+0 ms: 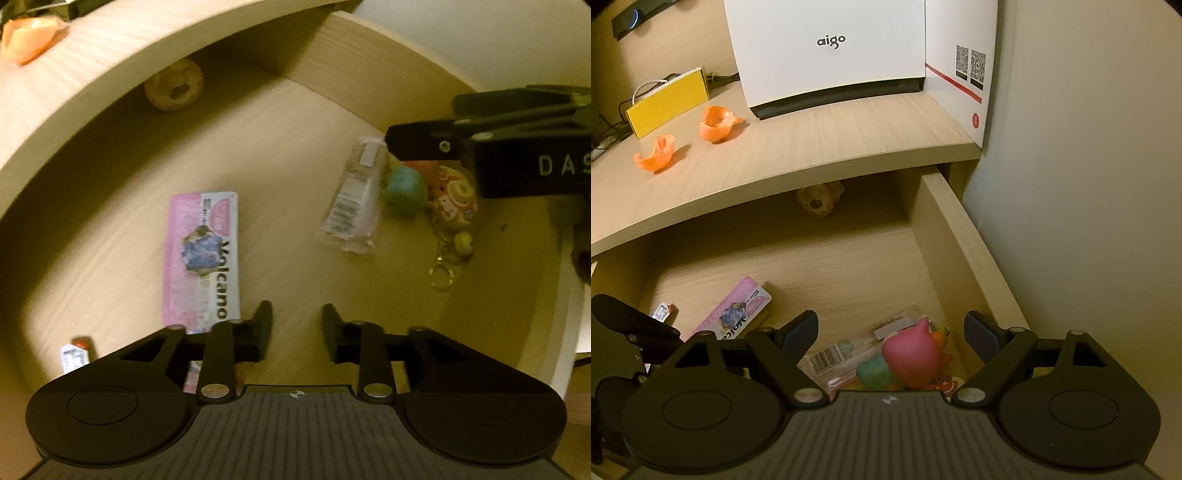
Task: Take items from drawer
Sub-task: 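Grasp the wooden stick package in the drawer with the left gripper, then lift the stick package with the left gripper while the right grasps the teal-and-pink toy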
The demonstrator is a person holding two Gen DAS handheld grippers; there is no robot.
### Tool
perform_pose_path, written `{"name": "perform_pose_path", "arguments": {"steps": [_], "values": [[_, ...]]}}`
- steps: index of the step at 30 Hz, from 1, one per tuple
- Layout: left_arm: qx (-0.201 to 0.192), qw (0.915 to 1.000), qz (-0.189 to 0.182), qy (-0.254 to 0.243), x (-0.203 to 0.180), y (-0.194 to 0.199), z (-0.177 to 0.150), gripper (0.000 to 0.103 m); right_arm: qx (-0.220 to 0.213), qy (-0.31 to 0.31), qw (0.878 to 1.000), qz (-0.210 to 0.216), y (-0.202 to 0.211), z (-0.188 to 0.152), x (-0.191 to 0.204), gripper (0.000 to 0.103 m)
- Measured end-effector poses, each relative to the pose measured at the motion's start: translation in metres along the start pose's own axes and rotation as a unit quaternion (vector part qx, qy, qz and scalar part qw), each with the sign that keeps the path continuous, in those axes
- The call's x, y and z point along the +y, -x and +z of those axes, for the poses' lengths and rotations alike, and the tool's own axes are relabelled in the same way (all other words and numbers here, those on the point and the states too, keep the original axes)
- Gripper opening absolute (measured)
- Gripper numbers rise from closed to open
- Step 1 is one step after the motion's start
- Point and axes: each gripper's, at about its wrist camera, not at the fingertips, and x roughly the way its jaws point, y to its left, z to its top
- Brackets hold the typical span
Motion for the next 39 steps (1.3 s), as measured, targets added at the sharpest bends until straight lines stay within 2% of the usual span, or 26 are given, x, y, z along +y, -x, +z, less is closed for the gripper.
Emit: {"name": "perform_pose_path", "arguments": {"steps": [4, 5, 7, 9, 10, 12, 14, 17, 23, 25, 27, 28, 29, 30, 33, 35, 39], "values": [[0.007, 0.9992, -0.006, -0.038, -0.011, -0.003, 0.0, 0.061, 0.003, -0.005, 1.0, 0.005, -0.001, 0.0, -0.001, 0.087], [0.009, 0.9988, -0.007, -0.047, -0.015, -0.004, -0.001, 0.062, 0.004, -0.007, 1.0, 0.006, -0.001, 0.0, -0.002, 0.087], [0.011, 0.9988, -0.021, -0.043, -0.015, -0.002, -0.001, 0.057, 0.006, -0.012, 1.0, 0.009, -0.002, 0.0, -0.003, 0.087], [-0.024, 0.9993, -0.02, -0.021, -0.008, 0.015, -0.002, 0.054, 0.008, -0.014, 1.0, 0.012, -0.002, 0.001, -0.004, 0.087], [-0.053, 0.9985, -0.005, -0.017, -0.008, 0.025, -0.004, 0.054, 0.008, -0.014, 1.0, 0.013, -0.002, 0.0, -0.004, 0.087], [-0.105, 0.993, 0.054, -0.008, -0.004, 0.044, -0.009, 0.055, 0.006, -0.015, 1.0, 0.013, -0.001, 0.0, -0.004, 0.087], [-0.106, 0.9885, 0.107, 0.014, 0.007, 0.045, -0.011, 0.054, 0.006, -0.015, 1.0, 0.014, -0.001, 0.0, -0.004, 0.087], [-0.082, 0.9871, 0.126, 0.056, 0.024, 0.029, -0.008, 0.054, 0.01, -0.014, 1.0, 0.016, -0.002, 0.001, -0.004, 0.087], [-0.067, 0.9909, 0.08, 0.085, 0.029, 0.009, -0.002, 0.056, 0.015, 0.011, 1.0, 0.013, -0.002, 0.002, 0.002, 0.087], [-0.055, 0.9932, 0.071, 0.074, 0.025, 0.0, -0.001, 0.055, 0.017, 0.044, 0.999, 0.004, 0.001, 0.002, 0.009, 0.087], [-0.049, 0.9947, 0.061, 0.067, 0.022, -0.006, -0.002, 0.056, 0.018, 0.112, 0.993, -0.02, 0.009, -0.002, 0.022, 0.087], [-0.051, 0.9949, 0.057, 0.066, 0.022, -0.006, -0.002, 0.054, 0.02, 0.142, 0.989, -0.032, 0.012, -0.004, 0.026, 0.087], [-0.056, 0.9947, 0.049, 0.071, 0.023, -0.004, -0.002, 0.036, 0.022, 0.174, 0.984, -0.045, 0.015, -0.007, 0.03, 0.087], [-0.06, 0.9943, 0.038, 0.08, 0.027, -0.002, -0.003, 0.028, 0.024, 0.194, 0.979, -0.05, 0.018, -0.008, 0.032, 0.087], [-0.042, 0.9903, 0.037, 0.127, 0.034, 0.003, -0.003, 0.027, 0.045, 0.214, 0.975, -0.046, 0.019, -0.004, 0.031, 0.08], [-0.045, 0.9872, 0.029, 0.151, 0.044, 0.014, -0.009, 0.027, 0.063, 0.229, 0.971, -0.041, 0.012, 0.001, 0.034, 0.071], [-0.063, 0.9806, 0.01, 0.185, 0.053, 0.038, -0.021, 0.026, 0.09, 0.287, 0.953, -0.044, -0.009, 0.006, 0.051, 0.071]]}}
